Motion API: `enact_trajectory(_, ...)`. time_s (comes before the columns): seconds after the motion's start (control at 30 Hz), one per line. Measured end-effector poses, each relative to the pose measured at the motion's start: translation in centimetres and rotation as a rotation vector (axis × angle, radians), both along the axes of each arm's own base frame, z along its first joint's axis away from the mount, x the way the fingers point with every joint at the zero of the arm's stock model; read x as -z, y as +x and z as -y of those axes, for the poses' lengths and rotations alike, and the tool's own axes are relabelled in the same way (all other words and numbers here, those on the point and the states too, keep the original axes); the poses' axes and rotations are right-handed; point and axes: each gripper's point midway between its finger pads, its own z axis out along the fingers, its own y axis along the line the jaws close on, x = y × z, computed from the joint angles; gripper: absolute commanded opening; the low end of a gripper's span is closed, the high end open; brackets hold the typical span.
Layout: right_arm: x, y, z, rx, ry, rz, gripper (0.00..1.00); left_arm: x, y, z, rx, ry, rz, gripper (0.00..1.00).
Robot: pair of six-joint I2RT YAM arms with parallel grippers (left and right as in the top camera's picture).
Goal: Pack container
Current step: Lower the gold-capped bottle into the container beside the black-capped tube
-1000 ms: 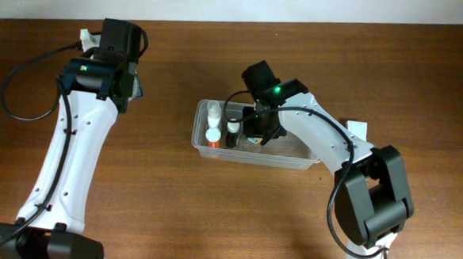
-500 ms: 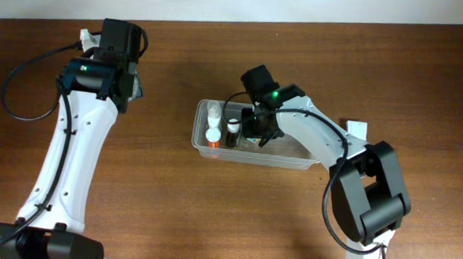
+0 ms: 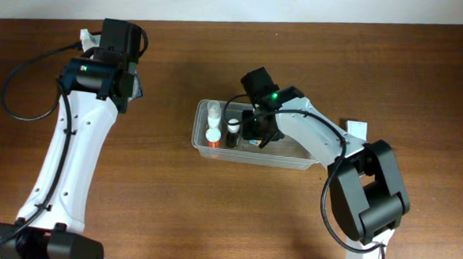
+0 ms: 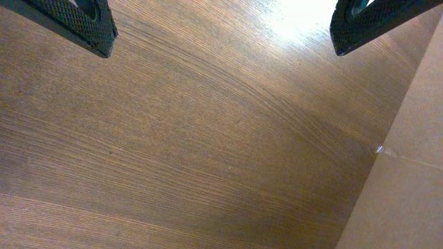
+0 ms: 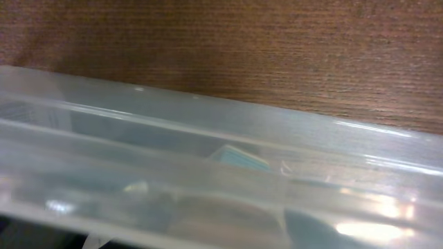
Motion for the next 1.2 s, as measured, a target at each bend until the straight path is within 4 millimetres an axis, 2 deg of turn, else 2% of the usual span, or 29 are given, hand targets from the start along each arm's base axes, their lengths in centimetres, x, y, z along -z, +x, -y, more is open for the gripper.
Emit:
enact_trajectory(0.5, -0.1, -0.5, 0.9, 0.006, -0.009, -0.029, 0.44, 0.0, 0.0, 0.0, 0.0, 0.0, 0.0, 0.99)
enact_trajectory(0.6, -0.9, -0.5, 1.4, 0.001, 0.009, -0.034, 0.48, 0.0, 0.0, 0.0, 0.0, 0.0, 0.0, 1.0)
enact_trajectory(0.7, -2.4, -0.2, 1.6, -0.006, 0.041, -0.021, 0.57, 0.0, 0.0, 0.0, 0.0, 0.0, 0.0, 0.99)
enact_trajectory(0.8, -4.0, 0.1, 1.4, -0.019, 0.077, 0.004, 0.57, 0.0, 0.0, 0.0, 0.0, 0.0, 0.0, 0.99)
enact_trajectory(0.9, -4.6, -0.2, 1.5, -0.021, 0.09, 0.0, 0.56, 0.0, 0.0, 0.0, 0.0, 0.0, 0.0, 0.99)
enact_trajectory(1.0, -4.6, -0.3, 1.6, -0.022, 0.095, -0.01, 0.04, 0.0, 0.0, 0.0, 0.0, 0.0, 0.0, 0.99)
enact_trajectory(1.2, -4.5, -0.4, 2.9, 0.01, 0.09, -0.034, 0.04, 0.0, 0.0, 0.0, 0.0, 0.0, 0.0, 0.99)
